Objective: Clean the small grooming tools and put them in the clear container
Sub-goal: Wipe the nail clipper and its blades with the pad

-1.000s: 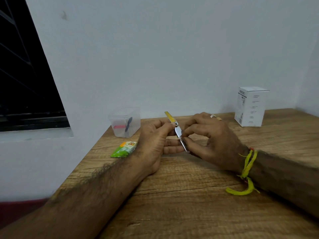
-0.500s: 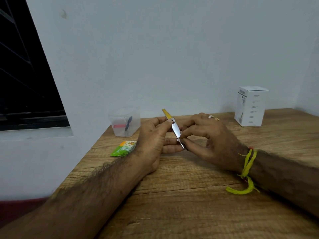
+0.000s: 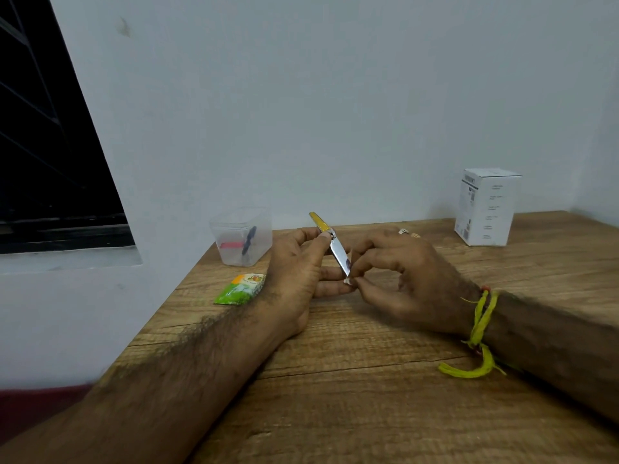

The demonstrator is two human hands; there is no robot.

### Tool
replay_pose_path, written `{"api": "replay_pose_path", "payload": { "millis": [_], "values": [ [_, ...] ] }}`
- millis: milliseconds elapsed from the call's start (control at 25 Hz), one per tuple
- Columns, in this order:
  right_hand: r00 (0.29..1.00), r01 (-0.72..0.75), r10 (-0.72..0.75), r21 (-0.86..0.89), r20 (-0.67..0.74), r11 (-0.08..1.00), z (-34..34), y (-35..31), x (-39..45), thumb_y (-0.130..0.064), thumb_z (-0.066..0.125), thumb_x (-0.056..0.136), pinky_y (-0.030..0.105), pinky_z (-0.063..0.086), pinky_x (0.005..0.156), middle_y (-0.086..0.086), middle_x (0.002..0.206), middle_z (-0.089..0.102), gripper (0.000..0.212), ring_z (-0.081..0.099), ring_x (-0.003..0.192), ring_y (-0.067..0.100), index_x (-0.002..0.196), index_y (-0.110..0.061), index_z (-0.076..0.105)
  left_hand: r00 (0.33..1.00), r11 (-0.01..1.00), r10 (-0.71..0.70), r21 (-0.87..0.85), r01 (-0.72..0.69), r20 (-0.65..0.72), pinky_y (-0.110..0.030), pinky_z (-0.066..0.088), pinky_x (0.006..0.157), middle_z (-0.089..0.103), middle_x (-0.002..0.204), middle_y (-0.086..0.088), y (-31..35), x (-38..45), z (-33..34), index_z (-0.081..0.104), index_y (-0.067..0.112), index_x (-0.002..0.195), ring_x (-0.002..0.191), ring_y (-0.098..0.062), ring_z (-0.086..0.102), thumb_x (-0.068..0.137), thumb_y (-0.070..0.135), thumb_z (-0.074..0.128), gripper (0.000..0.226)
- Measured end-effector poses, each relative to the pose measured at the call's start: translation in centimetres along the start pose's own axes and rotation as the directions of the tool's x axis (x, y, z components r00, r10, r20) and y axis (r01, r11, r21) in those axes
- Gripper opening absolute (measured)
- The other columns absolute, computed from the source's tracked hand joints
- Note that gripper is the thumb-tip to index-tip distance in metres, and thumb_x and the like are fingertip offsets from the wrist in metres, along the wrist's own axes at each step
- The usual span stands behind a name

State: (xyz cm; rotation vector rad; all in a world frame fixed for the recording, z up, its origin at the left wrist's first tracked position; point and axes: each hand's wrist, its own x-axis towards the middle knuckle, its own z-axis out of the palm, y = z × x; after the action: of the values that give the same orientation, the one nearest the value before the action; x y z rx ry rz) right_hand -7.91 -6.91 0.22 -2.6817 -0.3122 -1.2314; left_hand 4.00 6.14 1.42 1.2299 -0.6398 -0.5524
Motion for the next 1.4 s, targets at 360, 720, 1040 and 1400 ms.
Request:
{"api": "replay_pose_path", "payload": {
  "millis": [360,720,1040,1400],
  "values": [
    [0.996,-0.016,0.017,-0.004,0.083,1.000,0.02,0.24,-0.20,-0.020,0.071,0.088,0.040,0.053,0.068,-0.006,0.093,0.066,0.009,0.064,0.083,0.012,0.095,-0.018,0.076,0.996,1.000,-0.019,0.018,0.020,-0.082,-0.037,0.059,0.049,0.070,0.106,-0.012,0.10,0.40,-0.18,0.052,0.012,0.128,0.059,-0.028,0.072,0.106,0.022,0.049,0.025],
    [0.991,0.034,-0.023,-0.083,0.134,0.996,0.00,0.37,-0.17,-0.023,0.071,0.087,0.037,0.051,0.066,-0.007,0.095,0.065,0.010,0.061,0.080,0.013,0.095,-0.021,0.076,0.996,0.999,-0.027,0.021,0.029,-0.087,-0.036,0.057,0.047,0.071,0.106,-0.012,0.07,0.44,-0.31,0.052,0.012,0.128,0.055,-0.026,0.071,0.106,0.022,0.050,0.025],
    [0.987,0.049,-0.028,-0.125,0.161,0.991,-0.07,0.21,-0.22,-0.026,0.068,0.086,0.039,0.052,0.066,-0.007,0.097,0.067,0.012,0.063,0.080,0.016,0.093,-0.020,0.075,0.994,0.999,-0.038,0.029,0.041,-0.102,-0.035,0.057,0.046,0.072,0.105,-0.012,0.09,0.46,-0.34,0.053,0.013,0.126,0.057,-0.028,0.072,0.106,0.023,0.050,0.022],
    [0.990,-0.003,0.020,-0.118,0.142,0.993,-0.06,0.24,-0.30,-0.024,0.068,0.084,0.041,0.052,0.070,-0.010,0.095,0.067,0.006,0.065,0.082,0.018,0.087,-0.020,0.072,0.991,0.999,-0.020,0.033,0.024,-0.131,-0.036,0.059,0.046,0.071,0.101,-0.011,0.16,0.19,-0.14,0.055,0.014,0.119,0.060,-0.031,0.073,0.106,0.022,0.050,0.017]
  ]
}}
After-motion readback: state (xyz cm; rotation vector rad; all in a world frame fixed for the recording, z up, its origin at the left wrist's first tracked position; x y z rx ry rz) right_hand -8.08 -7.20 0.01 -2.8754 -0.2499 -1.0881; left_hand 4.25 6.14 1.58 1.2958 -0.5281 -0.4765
